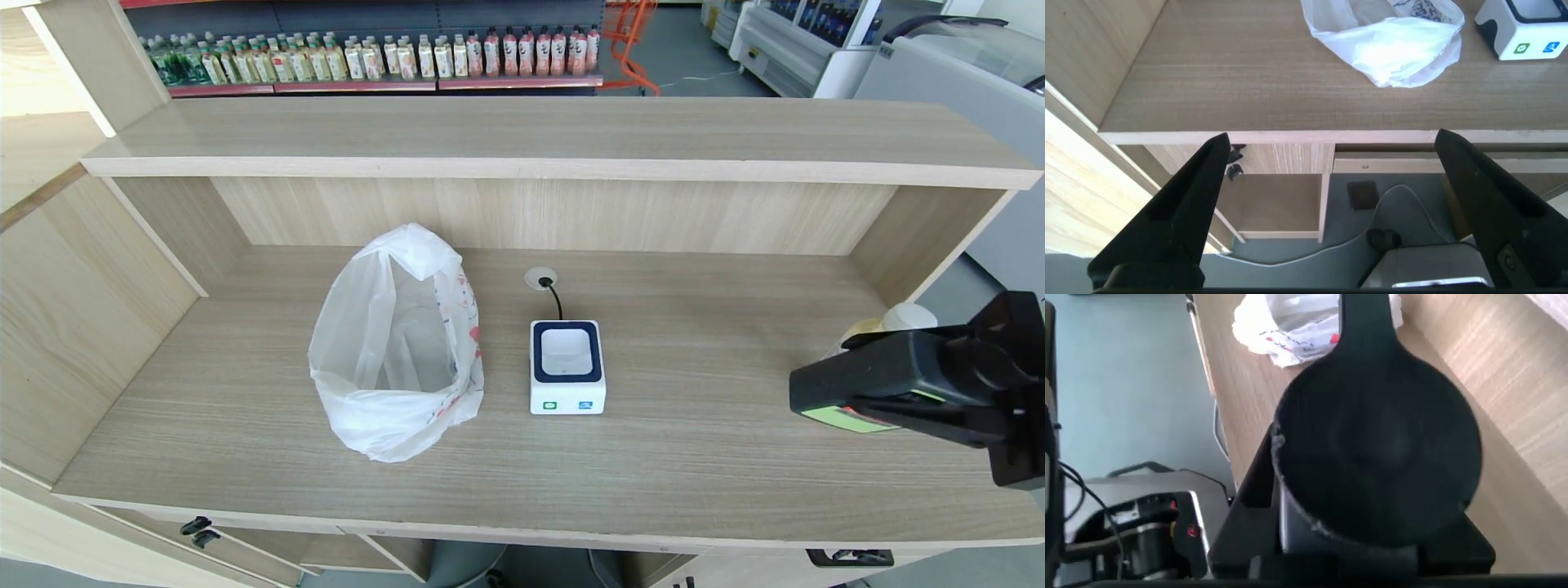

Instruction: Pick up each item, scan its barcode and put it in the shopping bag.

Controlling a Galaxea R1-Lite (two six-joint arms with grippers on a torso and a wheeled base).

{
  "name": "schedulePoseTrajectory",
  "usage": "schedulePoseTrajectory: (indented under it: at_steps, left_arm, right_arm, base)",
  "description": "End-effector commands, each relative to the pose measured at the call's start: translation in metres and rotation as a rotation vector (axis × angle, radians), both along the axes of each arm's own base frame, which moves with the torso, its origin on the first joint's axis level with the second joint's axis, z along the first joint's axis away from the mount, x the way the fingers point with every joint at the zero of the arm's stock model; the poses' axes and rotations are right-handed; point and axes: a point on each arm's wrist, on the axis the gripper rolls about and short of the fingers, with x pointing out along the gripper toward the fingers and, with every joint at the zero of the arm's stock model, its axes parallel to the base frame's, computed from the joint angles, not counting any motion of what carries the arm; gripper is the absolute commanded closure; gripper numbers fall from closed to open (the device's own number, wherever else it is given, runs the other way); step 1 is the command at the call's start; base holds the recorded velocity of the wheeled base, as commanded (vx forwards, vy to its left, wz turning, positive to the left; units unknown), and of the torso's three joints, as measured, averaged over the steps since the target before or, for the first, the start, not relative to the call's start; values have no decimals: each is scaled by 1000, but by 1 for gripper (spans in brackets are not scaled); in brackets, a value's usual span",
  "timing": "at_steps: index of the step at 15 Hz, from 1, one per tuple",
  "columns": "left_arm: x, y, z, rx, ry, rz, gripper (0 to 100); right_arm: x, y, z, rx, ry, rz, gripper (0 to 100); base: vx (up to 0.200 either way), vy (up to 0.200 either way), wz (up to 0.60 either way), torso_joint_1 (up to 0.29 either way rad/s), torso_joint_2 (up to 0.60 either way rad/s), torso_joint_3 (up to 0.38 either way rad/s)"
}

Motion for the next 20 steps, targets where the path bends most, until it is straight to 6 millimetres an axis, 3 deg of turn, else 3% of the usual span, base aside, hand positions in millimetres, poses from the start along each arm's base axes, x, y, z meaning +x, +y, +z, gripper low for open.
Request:
schedulePoseTrajectory:
  at_steps: [1,3,4,6,9,12,20]
  left_arm:
    - [0,0,0,0,0,0,0]
    - [0,0,0,0,0,0,0]
    - [0,0,0,0,0,0,0]
    - [0,0,0,0,0,0,0]
    - [0,0,0,0,0,0,0]
    - [0,0,0,0,0,0,0]
    - [0,0,0,0,0,0,0]
  right_arm:
    - [20,0,30,255,377,-287,100]
    - [55,29,24,453,619,-471,100]
    - [80,53,17,576,733,-577,100]
    - [108,84,-1,615,868,-627,100]
    - [131,125,-27,636,981,-619,100]
    - [144,151,-39,633,999,-635,100]
    - [152,174,-62,590,1006,-684,100]
  base:
    - [0,0,0,0,0,0]
    - [0,0,0,0,0,0]
    - [0,0,0,0,0,0]
    - [0,0,0,0,0,0]
    - [0,0,0,0,0,0]
    - [0,0,0,0,0,0]
    - [0,0,0,0,0,0]
